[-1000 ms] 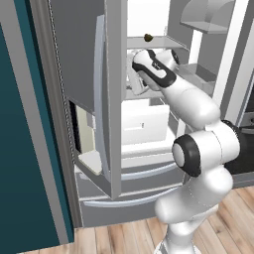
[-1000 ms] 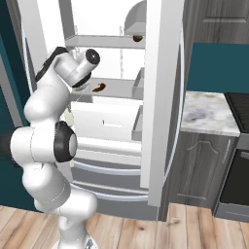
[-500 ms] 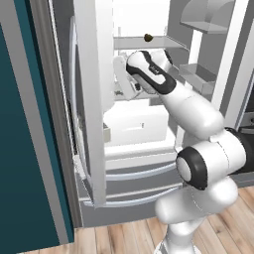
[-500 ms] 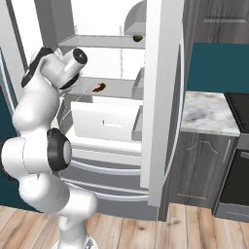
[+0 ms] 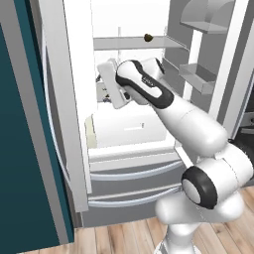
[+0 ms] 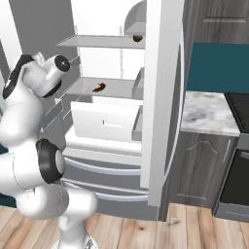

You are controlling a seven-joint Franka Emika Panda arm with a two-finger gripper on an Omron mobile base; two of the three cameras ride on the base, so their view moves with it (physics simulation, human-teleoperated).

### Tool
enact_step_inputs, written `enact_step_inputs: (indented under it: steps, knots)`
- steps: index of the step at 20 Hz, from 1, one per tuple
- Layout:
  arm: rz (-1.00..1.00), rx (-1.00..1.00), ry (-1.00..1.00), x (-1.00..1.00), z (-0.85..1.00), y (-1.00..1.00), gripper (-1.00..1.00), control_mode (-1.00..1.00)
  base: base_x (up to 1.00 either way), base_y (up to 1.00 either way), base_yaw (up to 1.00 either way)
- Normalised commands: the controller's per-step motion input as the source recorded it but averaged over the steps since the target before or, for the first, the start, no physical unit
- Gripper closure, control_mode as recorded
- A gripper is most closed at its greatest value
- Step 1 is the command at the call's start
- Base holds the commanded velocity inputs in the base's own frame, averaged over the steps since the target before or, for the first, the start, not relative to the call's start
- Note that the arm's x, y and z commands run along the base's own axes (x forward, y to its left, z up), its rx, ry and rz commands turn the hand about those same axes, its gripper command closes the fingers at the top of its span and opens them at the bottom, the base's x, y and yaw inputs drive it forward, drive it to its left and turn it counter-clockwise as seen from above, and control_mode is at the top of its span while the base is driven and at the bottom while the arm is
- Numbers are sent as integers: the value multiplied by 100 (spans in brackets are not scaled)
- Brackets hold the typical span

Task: Retrieve the kiwi and banana from the fridge and place them into the bowl on the dining table.

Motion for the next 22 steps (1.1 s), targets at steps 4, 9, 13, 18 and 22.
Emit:
enact_step_inputs:
  steps: [4,9,13,18,22]
  knots:
    - [-3,-1,-27,-94,25,-25,-100,-100,0,0,0]
    - [2,0,-17,-80,68,-65,-100,-100,0,0,0]
    - [25,-13,-9,-68,70,-83,-100,-100,0,0,0]
    - [26,-39,0,-59,32,-56,-100,-100,0,0,0]
    - [21,-55,-1,-45,-7,-62,-100,-100,0,0,0]
